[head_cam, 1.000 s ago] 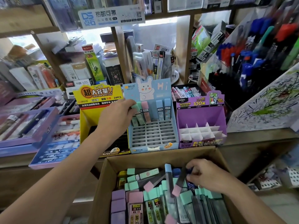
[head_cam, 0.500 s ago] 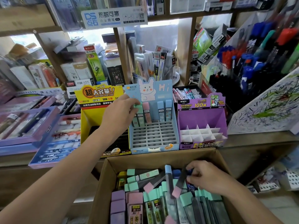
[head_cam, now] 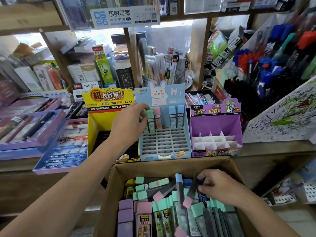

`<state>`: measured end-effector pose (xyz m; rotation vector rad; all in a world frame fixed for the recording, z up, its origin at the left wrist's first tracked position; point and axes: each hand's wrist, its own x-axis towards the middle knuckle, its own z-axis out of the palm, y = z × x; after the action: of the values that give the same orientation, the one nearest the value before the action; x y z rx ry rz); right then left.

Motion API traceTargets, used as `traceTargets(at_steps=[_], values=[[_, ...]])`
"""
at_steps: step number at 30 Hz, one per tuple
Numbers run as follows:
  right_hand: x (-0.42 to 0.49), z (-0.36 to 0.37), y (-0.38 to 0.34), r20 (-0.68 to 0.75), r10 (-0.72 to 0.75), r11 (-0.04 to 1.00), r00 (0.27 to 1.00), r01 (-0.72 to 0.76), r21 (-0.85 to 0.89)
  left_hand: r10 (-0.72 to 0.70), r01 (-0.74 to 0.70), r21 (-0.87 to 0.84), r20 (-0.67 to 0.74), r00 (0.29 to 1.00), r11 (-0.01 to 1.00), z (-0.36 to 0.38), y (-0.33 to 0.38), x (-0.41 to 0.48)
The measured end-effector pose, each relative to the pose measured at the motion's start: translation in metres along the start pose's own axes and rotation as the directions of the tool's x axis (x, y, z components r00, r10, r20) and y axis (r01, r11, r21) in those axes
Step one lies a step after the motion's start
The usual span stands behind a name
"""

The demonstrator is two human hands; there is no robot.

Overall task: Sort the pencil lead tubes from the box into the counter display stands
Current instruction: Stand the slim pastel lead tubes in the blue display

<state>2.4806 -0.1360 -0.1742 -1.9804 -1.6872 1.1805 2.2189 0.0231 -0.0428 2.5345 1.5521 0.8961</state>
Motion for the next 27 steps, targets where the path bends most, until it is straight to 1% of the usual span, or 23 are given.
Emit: traceTargets(at_steps=[2, 5, 7, 9, 11, 14, 18, 20, 22, 27], values=[[0.000, 0.000, -0.001, -0.012, -0.019, 1.000, 1.000, 0.019, -0.003, 0.000, 0.000, -0.043, -0.012, 1.000, 0.999, -0.004, 0.001, -0.014], [-0.001, 0.001, -0.003, -0.052, -0.055, 0.998, 0.997, 0.055, -0.014, -0.034, 0.035, -0.160, 0.011, 0.999, 0.987, -0.009, 0.003, -0.048], [-0.002, 0.003, -0.007, -0.061, -0.082, 0.996, 0.995, 0.081, -0.022, -0.077, 0.086, -0.226, 0.049, 0.996, 0.970, -0.009, 0.003, -0.077], [-0.004, 0.006, -0.014, -0.058, -0.112, 0.993, 0.992, 0.111, -0.027, -0.136, 0.163, -0.258, 0.119, 0.983, 0.952, -0.004, 0.000, -0.106], [-0.006, 0.011, -0.024, -0.043, -0.153, 0.987, 0.987, 0.151, -0.054, -0.210, 0.268, -0.269, 0.226, 0.951, 0.925, 0.006, -0.004, -0.130], [-0.004, 0.021, -0.042, -0.006, -0.240, 0.967, 0.971, 0.238, -0.094, -0.297, 0.398, -0.232, 0.370, 0.880, 0.888, 0.021, -0.009, -0.155], [0.010, 0.040, -0.066, 0.059, -0.364, 0.902, 0.930, 0.367, -0.229, -0.366, 0.487, -0.095, 0.542, 0.757, 0.868, 0.033, -0.014, -0.169], [0.021, 0.049, -0.074, 0.104, -0.392, 0.870, 0.914, 0.405, -0.279, -0.379, 0.501, -0.048, 0.594, 0.710, 0.864, 0.037, -0.017, -0.169], [0.032, 0.057, -0.078, 0.154, -0.393, 0.848, 0.907, 0.422, -0.322, -0.392, 0.526, -0.037, 0.623, 0.677, 0.850, 0.039, -0.019, -0.169], [0.045, 0.074, -0.077, 0.207, -0.330, 0.831, 0.921, 0.387, -0.400, -0.372, 0.581, -0.115, 0.664, 0.648, 0.806, 0.044, -0.027, -0.171]])
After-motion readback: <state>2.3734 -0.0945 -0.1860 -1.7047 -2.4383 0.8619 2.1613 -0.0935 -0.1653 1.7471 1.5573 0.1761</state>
